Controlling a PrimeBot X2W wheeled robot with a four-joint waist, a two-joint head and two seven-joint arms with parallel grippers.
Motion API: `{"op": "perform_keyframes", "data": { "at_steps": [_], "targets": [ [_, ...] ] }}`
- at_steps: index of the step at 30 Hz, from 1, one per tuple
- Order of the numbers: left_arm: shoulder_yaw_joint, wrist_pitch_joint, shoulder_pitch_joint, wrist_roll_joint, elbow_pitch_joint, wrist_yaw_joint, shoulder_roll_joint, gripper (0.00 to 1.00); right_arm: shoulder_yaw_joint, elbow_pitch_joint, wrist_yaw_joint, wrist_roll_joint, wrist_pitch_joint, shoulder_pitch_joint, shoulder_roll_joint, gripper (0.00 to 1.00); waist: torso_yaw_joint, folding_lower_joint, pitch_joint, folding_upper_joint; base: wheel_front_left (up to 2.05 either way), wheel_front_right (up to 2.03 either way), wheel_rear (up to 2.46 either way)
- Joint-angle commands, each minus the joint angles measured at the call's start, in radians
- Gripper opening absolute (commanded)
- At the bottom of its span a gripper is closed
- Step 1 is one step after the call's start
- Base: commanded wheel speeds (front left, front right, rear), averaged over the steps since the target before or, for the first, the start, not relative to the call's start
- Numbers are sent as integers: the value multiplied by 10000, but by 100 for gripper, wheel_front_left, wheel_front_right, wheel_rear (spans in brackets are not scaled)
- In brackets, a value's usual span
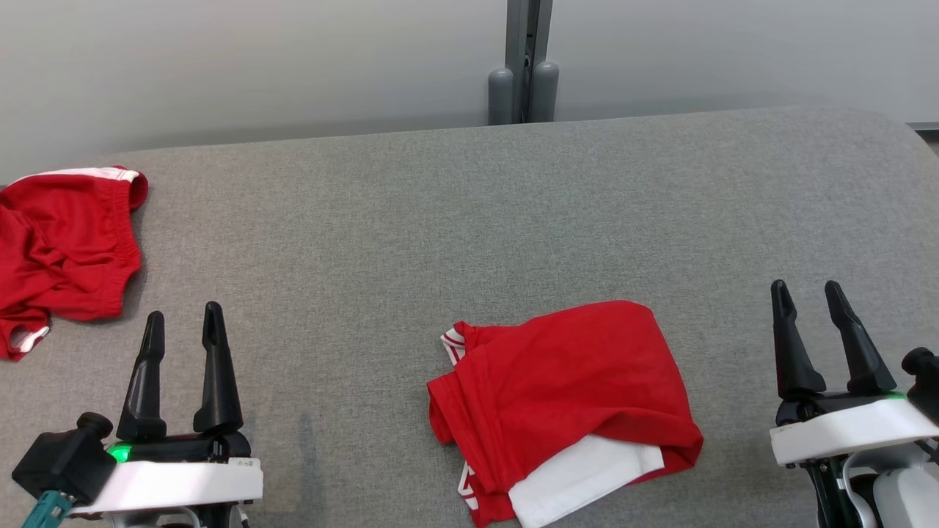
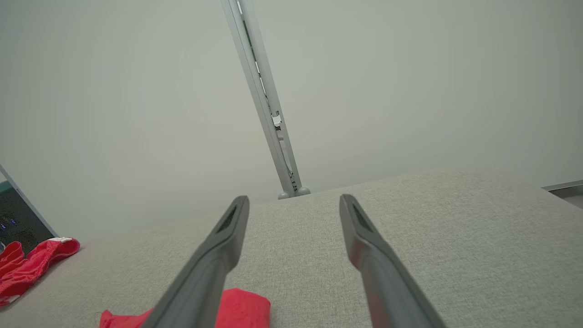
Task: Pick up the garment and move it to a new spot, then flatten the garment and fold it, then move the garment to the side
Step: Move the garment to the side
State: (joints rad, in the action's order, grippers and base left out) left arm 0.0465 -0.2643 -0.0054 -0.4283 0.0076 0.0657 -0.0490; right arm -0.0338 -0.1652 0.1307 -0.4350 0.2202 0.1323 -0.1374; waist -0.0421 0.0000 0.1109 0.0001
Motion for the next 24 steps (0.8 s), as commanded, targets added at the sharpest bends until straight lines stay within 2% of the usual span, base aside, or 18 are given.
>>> {"op": "perform_keyframes", "data": {
  "at_steps": [1,15,24],
  "targets": [
    [-34,3,28,77,-49,-63,-32,100,1,-36,1,73,45,60,-35,100,19,0,5,-1,0,0,0],
    [-193,3,42,168,-35,-224,-32,100,-309,-343,1,458,-114,252,-68,100,39,0,7,-1,0,0,0],
    [-454,3,-193,128,49,-224,-33,100,-1269,-1588,1,745,-1671,849,6,100,246,0,107,-1,0,0,0]
  ]
}}
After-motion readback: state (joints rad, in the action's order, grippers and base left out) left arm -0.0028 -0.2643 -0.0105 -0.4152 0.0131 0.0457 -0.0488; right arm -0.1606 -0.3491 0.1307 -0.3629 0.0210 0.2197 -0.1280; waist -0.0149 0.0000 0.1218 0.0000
